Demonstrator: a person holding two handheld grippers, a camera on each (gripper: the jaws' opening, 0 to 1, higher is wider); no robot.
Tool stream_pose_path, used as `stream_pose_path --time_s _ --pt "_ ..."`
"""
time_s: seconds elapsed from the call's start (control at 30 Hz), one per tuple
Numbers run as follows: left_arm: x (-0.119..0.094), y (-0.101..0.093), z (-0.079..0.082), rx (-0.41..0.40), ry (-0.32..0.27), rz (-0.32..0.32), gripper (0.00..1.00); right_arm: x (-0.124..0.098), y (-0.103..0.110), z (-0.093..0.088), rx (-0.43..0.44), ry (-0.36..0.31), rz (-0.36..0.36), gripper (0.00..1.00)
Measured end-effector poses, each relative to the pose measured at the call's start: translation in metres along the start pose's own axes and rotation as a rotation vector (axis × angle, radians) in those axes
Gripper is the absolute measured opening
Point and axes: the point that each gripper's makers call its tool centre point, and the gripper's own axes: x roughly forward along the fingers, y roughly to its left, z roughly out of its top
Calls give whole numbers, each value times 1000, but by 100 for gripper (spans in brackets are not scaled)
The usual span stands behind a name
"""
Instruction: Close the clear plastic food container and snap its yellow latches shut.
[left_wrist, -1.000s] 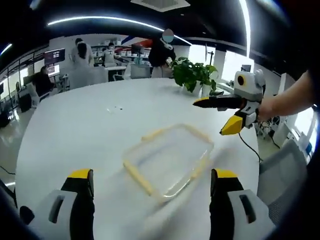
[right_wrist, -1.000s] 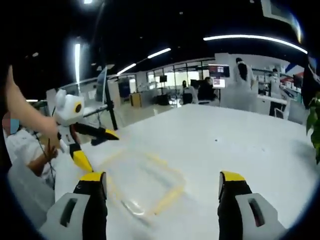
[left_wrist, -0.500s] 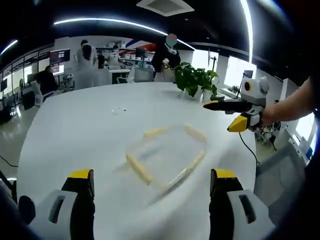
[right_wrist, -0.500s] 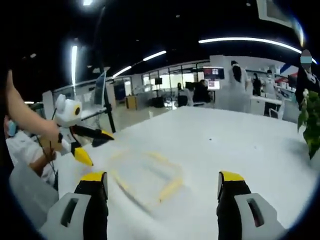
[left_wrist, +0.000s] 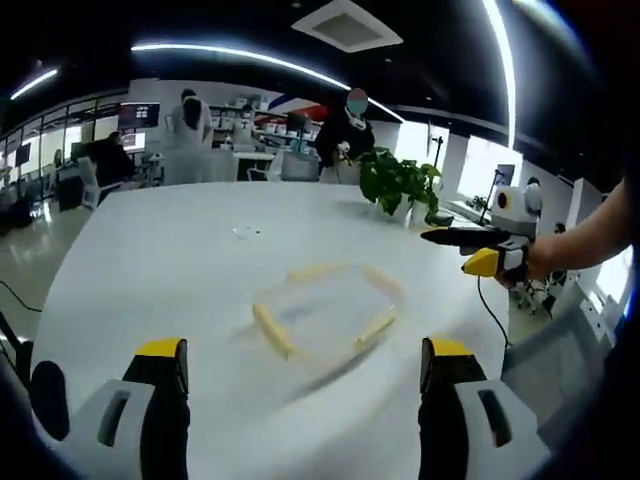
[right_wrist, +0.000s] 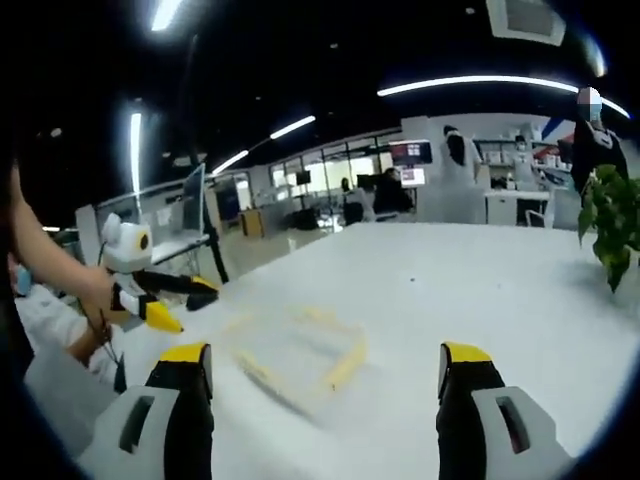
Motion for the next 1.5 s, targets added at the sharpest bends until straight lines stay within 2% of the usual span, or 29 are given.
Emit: stream_pose_path --time_s 0.2,0.47,1.03,1.5 --pt "-11 -6 -1 -20 -26 2 97 -12 1 -1 14 -10 -16 94" --pt "-22 -16 -2 -8 -42 -6 96 -26 7 0 18 -22 -28 94" --pt "-44 -38 -16 -22 -57 -3 96 -46 22 -6 44 -49 -47 93" --pt "-55 -54 -23 -62 -68 -11 95 -65 29 -12 32 -41 -58 93"
